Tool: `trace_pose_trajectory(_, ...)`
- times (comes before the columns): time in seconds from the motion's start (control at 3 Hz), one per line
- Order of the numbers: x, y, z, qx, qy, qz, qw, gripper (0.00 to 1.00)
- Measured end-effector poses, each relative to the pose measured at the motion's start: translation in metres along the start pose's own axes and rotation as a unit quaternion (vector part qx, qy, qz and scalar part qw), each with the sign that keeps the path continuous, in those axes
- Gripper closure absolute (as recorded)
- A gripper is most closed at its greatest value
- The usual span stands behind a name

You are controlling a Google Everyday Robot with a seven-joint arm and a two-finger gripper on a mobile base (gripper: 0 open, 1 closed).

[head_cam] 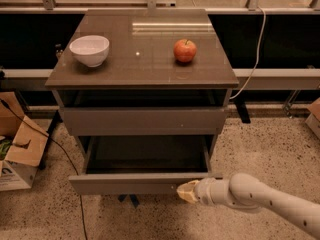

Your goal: Close middle drawer

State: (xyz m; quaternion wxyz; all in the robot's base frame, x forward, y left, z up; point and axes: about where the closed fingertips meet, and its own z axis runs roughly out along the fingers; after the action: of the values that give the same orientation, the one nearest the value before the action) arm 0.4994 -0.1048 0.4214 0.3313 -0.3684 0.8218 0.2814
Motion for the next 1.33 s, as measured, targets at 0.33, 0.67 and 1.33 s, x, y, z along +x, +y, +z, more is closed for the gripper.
trace_pose_trajectory(0.33, -0.022, -0.03, 0.016, 0.003, -0.024, -0.007, 0.9997, 0.97)
trace_pose_trajectory(0.67, -0.022, -0.03, 0.016, 0.003, -0.024, -0.007, 0.9997, 0.74)
trace_pose_trajectory(1.33, -0.054, -0.075, 0.032, 0.009, -0.044, -0.012, 0.9989, 0.2)
